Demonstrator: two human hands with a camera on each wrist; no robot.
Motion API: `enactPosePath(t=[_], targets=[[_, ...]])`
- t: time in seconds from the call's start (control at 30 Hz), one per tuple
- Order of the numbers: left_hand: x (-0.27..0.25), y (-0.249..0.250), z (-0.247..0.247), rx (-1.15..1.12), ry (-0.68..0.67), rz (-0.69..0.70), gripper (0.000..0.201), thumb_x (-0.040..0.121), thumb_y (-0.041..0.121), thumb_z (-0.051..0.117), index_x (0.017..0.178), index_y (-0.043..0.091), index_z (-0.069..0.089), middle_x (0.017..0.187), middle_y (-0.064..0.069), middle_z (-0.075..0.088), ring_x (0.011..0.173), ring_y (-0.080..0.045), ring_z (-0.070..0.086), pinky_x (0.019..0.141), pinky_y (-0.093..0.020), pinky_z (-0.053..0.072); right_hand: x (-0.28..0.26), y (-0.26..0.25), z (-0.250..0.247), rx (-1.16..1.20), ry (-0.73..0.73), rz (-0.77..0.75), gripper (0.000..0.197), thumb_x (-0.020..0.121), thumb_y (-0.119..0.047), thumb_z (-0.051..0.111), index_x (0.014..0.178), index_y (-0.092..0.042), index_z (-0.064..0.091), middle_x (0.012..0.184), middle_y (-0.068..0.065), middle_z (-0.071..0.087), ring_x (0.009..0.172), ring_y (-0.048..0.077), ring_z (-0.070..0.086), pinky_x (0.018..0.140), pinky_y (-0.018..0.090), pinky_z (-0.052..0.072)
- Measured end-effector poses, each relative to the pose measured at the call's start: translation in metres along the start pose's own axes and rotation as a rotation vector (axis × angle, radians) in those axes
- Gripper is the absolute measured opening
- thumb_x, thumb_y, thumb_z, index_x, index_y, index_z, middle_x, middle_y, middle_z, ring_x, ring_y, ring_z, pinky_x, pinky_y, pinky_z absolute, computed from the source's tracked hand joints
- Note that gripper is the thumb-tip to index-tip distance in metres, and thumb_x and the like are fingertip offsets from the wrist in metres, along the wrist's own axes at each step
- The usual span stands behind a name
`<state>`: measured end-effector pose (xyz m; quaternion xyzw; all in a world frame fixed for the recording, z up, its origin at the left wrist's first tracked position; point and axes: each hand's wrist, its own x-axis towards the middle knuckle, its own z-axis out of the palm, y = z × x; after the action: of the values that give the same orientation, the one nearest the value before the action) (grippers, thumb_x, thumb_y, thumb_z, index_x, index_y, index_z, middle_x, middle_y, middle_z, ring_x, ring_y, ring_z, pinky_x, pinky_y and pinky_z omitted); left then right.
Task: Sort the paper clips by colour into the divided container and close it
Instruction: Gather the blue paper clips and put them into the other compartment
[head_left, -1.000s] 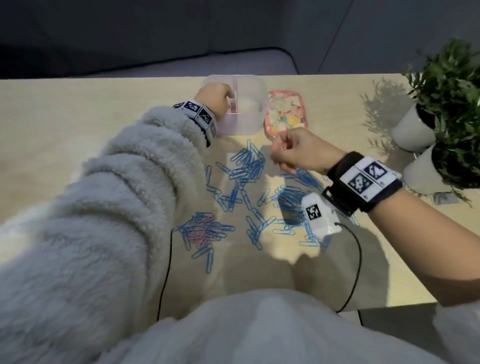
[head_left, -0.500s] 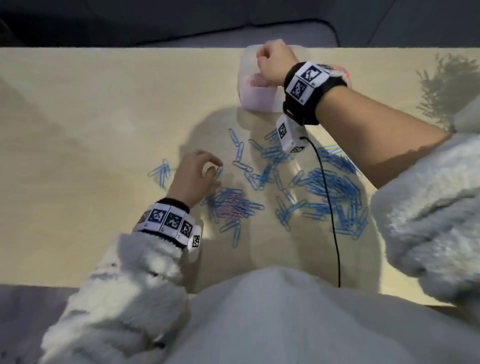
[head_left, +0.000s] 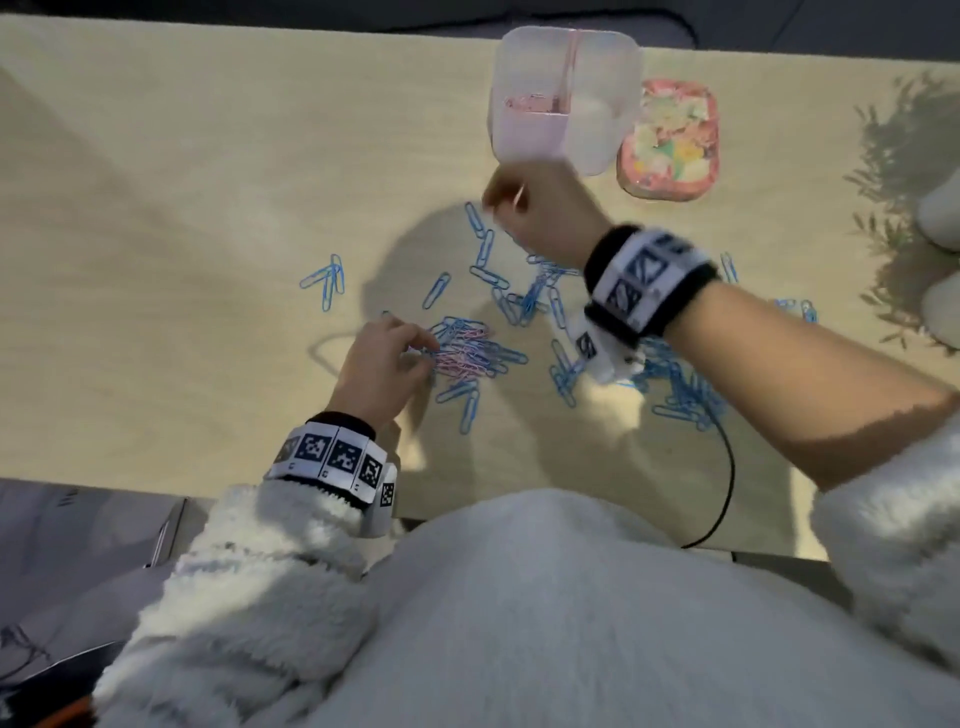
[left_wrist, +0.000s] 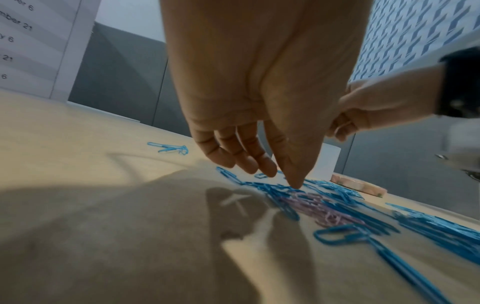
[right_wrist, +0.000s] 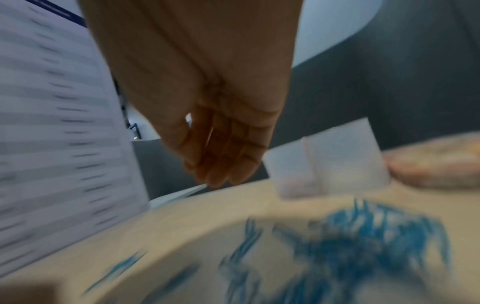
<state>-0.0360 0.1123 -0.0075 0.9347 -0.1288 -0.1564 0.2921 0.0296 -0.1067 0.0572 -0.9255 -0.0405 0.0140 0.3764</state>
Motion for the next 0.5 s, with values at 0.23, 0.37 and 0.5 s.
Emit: enactPosePath(t=[0.23, 0.37, 0.5], targets=[[-0.012, 0.000, 0.006, 0.084, -0.022, 0.014, 0.023, 0.077, 0.015, 0.069, 0.100, 0.016, 0.070, 0.099, -0.011, 0.061, 0.099, -0.028, 0.054, 0.091, -0.039, 0.044, -0.082, 0.009, 0.065, -0.237, -0.403, 0.016, 0.016, 0.081, -0.019, 0.062, 0.096, -0.013, 0.064, 0.103, 0.009, 0.062, 0.101, 0.025, 0.055, 0.081, 0.033, 0.041], [-0.015, -0.005, 0.002, 0.098, 0.021, -0.048, 0.024, 0.080, 0.015, 0.066, 0.104, 0.014, 0.067, 0.103, -0.012, 0.059, 0.102, -0.030, 0.053, 0.091, -0.042, 0.045, -0.095, 0.029, 0.060, -0.176, -0.333, 0.135, 0.010, 0.081, -0.009, 0.057, 0.089, -0.010, 0.062, 0.098, 0.010, 0.063, 0.096, 0.027, 0.057, 0.076, 0.031, 0.040], [-0.020, 0.000, 0.006, 0.132, 0.043, 0.014, 0.022, 0.080, 0.009, 0.063, 0.102, 0.012, 0.067, 0.102, -0.012, 0.060, 0.101, -0.030, 0.052, 0.090, -0.040, 0.042, -0.103, 0.050, 0.042, -0.196, -0.295, 0.268, 0.007, 0.083, -0.010, 0.057, 0.088, -0.008, 0.062, 0.098, 0.012, 0.064, 0.094, 0.030, 0.058, 0.076, 0.032, 0.041]])
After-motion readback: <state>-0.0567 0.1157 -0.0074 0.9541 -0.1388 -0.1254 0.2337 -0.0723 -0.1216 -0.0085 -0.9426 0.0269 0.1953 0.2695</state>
